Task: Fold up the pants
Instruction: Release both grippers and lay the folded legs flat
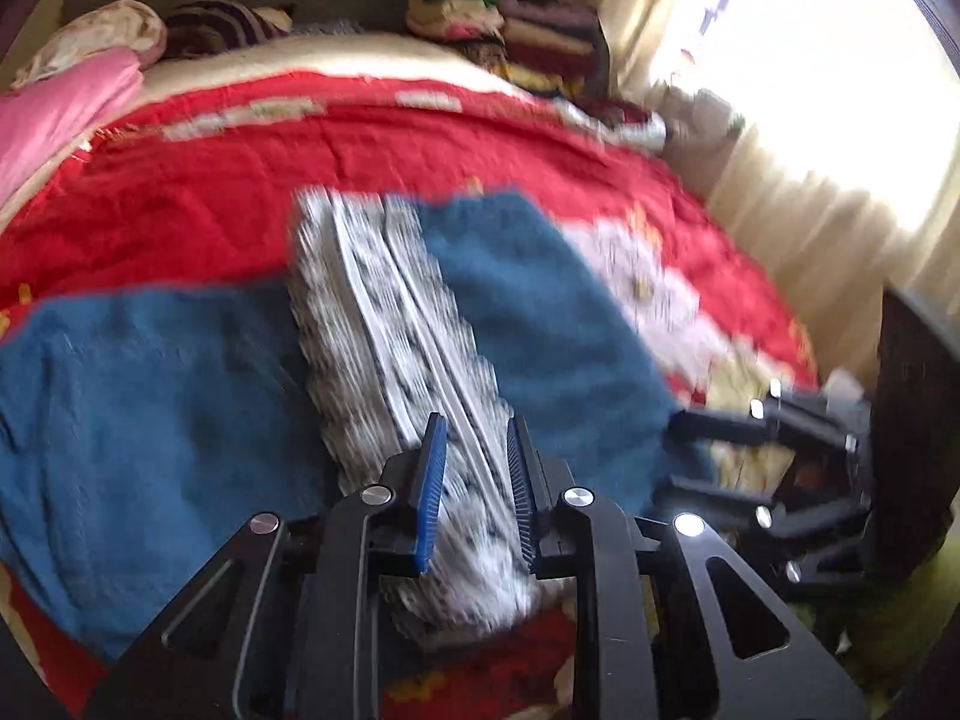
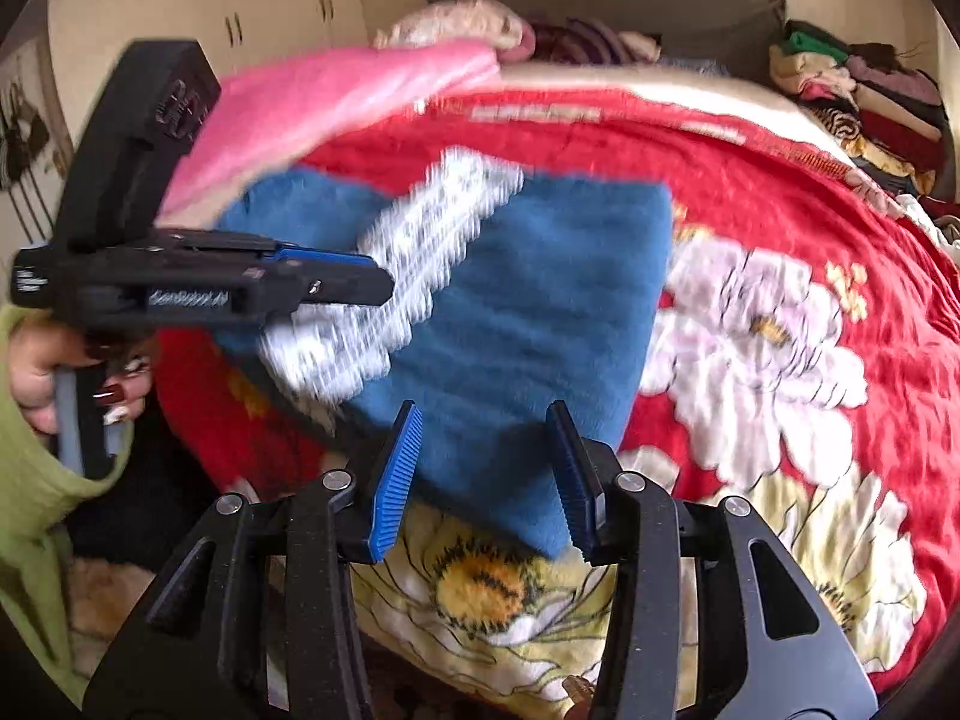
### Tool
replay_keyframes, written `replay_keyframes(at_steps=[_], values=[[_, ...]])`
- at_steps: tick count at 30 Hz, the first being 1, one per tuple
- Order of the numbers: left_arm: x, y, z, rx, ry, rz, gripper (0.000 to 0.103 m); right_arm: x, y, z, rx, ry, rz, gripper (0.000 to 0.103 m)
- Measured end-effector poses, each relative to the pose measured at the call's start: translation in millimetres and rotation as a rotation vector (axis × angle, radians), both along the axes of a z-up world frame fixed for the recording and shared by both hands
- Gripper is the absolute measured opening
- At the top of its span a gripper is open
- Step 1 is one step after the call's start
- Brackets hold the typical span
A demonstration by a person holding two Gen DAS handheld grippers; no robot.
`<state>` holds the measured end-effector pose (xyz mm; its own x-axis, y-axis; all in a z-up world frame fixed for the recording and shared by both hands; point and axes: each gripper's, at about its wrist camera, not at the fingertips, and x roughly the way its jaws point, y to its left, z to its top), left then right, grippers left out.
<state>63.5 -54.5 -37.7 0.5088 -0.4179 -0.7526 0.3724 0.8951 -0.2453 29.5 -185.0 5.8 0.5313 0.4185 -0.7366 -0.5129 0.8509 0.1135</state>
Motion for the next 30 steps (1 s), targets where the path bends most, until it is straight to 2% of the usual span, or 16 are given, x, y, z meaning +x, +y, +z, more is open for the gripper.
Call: replay_keyframes(at_steps=[2,7,11,13,14,16,21,24,26,28,30], values=[[-5.7,-2.0,-9.7,0.045,0.001,-0.005,0.02,-0.7,2.0,-13.5,-0.074,0.035,-0.005,0.034],[-13.0,1.6,-13.3,0.052,-0.008,-0.012,0.02,0.0,-7.7,-19.3,-0.026,0.07,-0.027,0.034],[-13.5,2.0,-9.0,0.042,-0.006,0.001,0.02,-2.7,-7.3,-18.4,-0.024,0.058,-0.027,0.034],[-18.1,2.0,-2.9,0.042,-0.014,0.004,0.028,-2.2,-10.3,-13.3,-0.006,0.049,-0.035,0.037],[-20.4,-0.4,0.7,0.041,-0.017,0.004,0.032,-3.8,-12.9,-9.5,-0.001,0.035,-0.038,0.038],[-25.7,-1.3,8.1,0.052,-0.036,0.01,0.044,-6.0,-16.2,-2.2,0.007,0.006,-0.052,0.048],[-30.9,0.1,18.4,0.064,-0.058,0.03,0.047,-8.8,-25.5,9.7,0.037,-0.028,-0.094,0.064],[-33.4,1.3,23.9,0.066,-0.068,0.039,0.058,-10.2,-30.8,15.3,0.05,-0.044,-0.121,0.073],[-35.3,2.3,27.4,0.069,-0.079,0.043,0.059,-10.0,-34.0,18.5,0.058,-0.054,-0.142,0.077],[-36.9,3.1,30.6,0.076,-0.088,0.051,0.065,-9.9,-38.3,20.9,0.07,-0.058,-0.155,0.082],[-37.6,4.1,33.3,0.078,-0.096,0.059,0.066,-9.8,-41.6,23.4,0.08,-0.066,-0.171,0.086]])
